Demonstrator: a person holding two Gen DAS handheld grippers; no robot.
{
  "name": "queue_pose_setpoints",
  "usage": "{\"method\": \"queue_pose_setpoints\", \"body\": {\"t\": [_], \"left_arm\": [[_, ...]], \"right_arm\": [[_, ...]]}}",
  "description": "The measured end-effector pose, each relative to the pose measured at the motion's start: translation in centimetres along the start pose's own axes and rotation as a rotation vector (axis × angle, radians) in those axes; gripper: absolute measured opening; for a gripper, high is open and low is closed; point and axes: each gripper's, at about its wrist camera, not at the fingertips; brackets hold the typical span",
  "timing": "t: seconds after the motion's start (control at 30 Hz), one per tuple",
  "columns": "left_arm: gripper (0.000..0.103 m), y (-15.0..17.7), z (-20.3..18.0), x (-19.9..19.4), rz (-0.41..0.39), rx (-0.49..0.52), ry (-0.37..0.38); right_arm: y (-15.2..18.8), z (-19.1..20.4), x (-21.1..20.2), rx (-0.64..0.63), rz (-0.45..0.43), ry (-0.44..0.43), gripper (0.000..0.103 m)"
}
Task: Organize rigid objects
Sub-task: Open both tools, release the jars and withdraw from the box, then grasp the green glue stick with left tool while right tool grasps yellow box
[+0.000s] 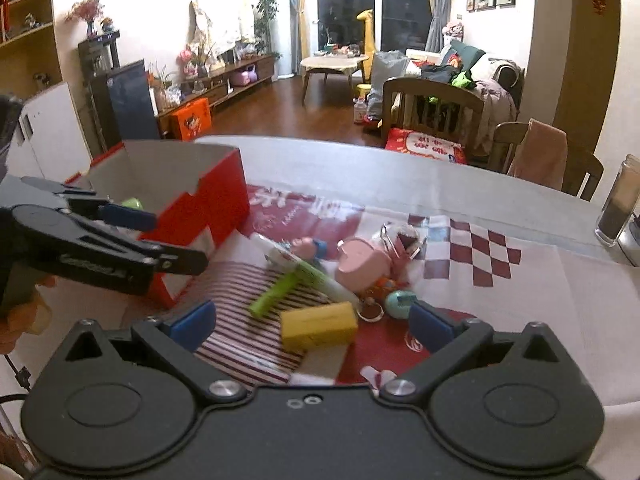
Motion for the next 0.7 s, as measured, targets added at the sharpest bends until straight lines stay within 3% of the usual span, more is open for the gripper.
{"method": "queue_pose_setpoints", "body": {"t": [0.3,0.47,0.7], "left_arm": [[0.081,0.6,-2.2,5.2,0.046,0.000,-0.060],[0.081,0.4,-3.0,7.0,0.023,0.061,-0.159],[0.081,0.3,-4.0,8.5,0.047,0.058,-0.168]], "right_arm": [[1.7,-0.8,3.4,-0.084,0.072,-0.031,0.102],[2.2,-0.7,5.7,-0.143,0.104,-0.039,0.102],[2.3,-0.7,7.6,-0.176,0.103,-0.058,0.101]]}}
Point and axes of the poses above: each gripper's, at about its wrist camera, not at the fingertips, and x roughly the way its jaws point, z to its left, y to its underside
